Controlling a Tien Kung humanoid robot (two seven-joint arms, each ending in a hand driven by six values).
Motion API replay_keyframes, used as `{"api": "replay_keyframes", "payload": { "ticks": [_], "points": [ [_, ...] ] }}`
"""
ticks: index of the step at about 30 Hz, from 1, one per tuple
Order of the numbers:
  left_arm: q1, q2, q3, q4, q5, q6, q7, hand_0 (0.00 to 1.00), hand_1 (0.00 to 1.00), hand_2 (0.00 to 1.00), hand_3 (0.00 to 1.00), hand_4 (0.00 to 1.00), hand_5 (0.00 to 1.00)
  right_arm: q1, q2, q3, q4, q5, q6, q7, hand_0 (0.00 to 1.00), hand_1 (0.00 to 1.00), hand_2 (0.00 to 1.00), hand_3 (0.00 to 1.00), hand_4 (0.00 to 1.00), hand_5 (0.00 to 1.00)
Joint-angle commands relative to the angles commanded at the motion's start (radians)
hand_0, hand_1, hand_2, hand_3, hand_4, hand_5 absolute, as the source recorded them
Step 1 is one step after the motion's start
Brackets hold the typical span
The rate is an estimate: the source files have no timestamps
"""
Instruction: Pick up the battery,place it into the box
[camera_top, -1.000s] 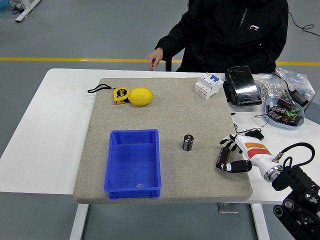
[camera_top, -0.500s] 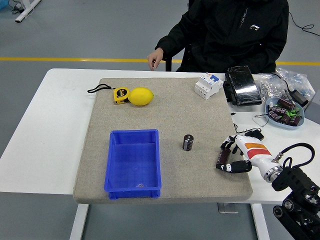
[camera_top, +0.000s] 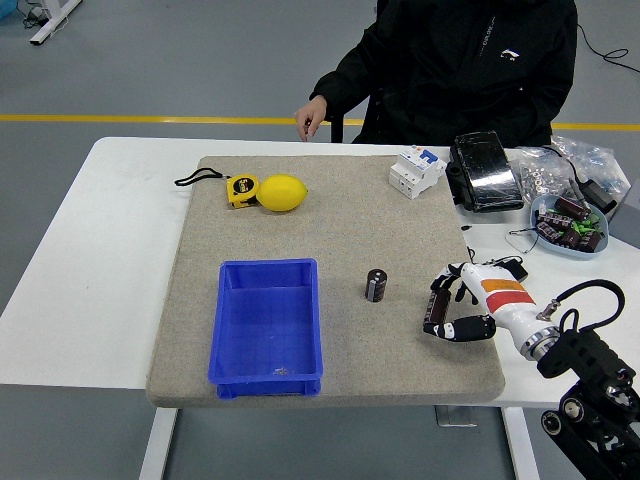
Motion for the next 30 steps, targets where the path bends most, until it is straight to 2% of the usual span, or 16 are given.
{"api": "replay_keyframes", "payload": {
  "ticks": [3, 8, 16, 17, 22, 23, 28, 29, 30],
  "points": [
    [0.003, 0.001, 0.0, -0.001, 0.002, -0.001, 0.001, 0.725, 0.694, 0.653, 0.584, 0.63, 0.537, 0.021, 0.011, -0.017, 0.044, 0.003, 0.005, -0.006, 0.306, 0.399, 0.465, 0.547, 0.986, 0.161],
    [0.01, 0.002, -0.005, -0.001, 0.01, -0.001, 0.003, 0.726, 0.694, 0.653, 0.584, 0.63, 0.537, 0.098, 0.047, -0.083, 0.107, 0.025, 0.005, -0.017, 0.308, 0.401, 0.466, 0.544, 0.968, 0.14],
    [0.009, 0.005, -0.02, -0.003, 0.034, -0.003, 0.007, 0.727, 0.694, 0.654, 0.584, 0.63, 0.538, 0.244, 0.117, -0.247, 0.123, 0.056, 0.032, -0.049, 0.331, 0.407, 0.471, 0.548, 0.975, 0.144],
    [0.007, 0.005, -0.024, -0.003, 0.039, -0.003, 0.008, 0.73, 0.691, 0.653, 0.584, 0.63, 0.538, 0.256, 0.127, -0.263, 0.12, 0.056, 0.043, -0.058, 0.392, 0.456, 0.529, 0.736, 0.998, 0.178],
    [0.002, 0.005, -0.042, -0.003, 0.063, -0.002, 0.012, 0.73, 0.691, 0.653, 0.584, 0.63, 0.538, 0.303, 0.182, -0.323, 0.076, 0.045, 0.065, -0.082, 0.392, 0.456, 0.529, 0.736, 0.998, 0.178],
    [0.0, 0.005, -0.044, -0.003, 0.066, -0.002, 0.013, 0.726, 0.692, 0.653, 0.584, 0.63, 0.538, 0.311, 0.19, -0.33, 0.066, 0.043, 0.066, -0.084, 0.402, 0.473, 0.549, 0.762, 0.998, 0.19],
    [-0.004, 0.006, -0.047, -0.003, 0.071, -0.003, 0.015, 0.726, 0.692, 0.653, 0.584, 0.63, 0.538, 0.347, 0.22, -0.346, 0.014, 0.034, 0.077, -0.102, 0.402, 0.473, 0.549, 0.762, 0.998, 0.19],
    [-0.004, 0.006, -0.047, -0.003, 0.072, -0.003, 0.015, 0.725, 0.688, 0.653, 0.584, 0.63, 0.538, 0.349, 0.222, -0.344, 0.009, 0.032, 0.078, -0.105, 0.433, 0.553, 0.699, 0.998, 0.998, 0.226],
    [-0.004, 0.006, -0.047, -0.003, 0.072, -0.003, 0.015, 0.725, 0.688, 0.653, 0.584, 0.63, 0.538, 0.351, 0.222, -0.342, 0.005, 0.035, 0.079, -0.109, 0.433, 0.553, 0.699, 0.998, 0.998, 0.226]
  ]
}}
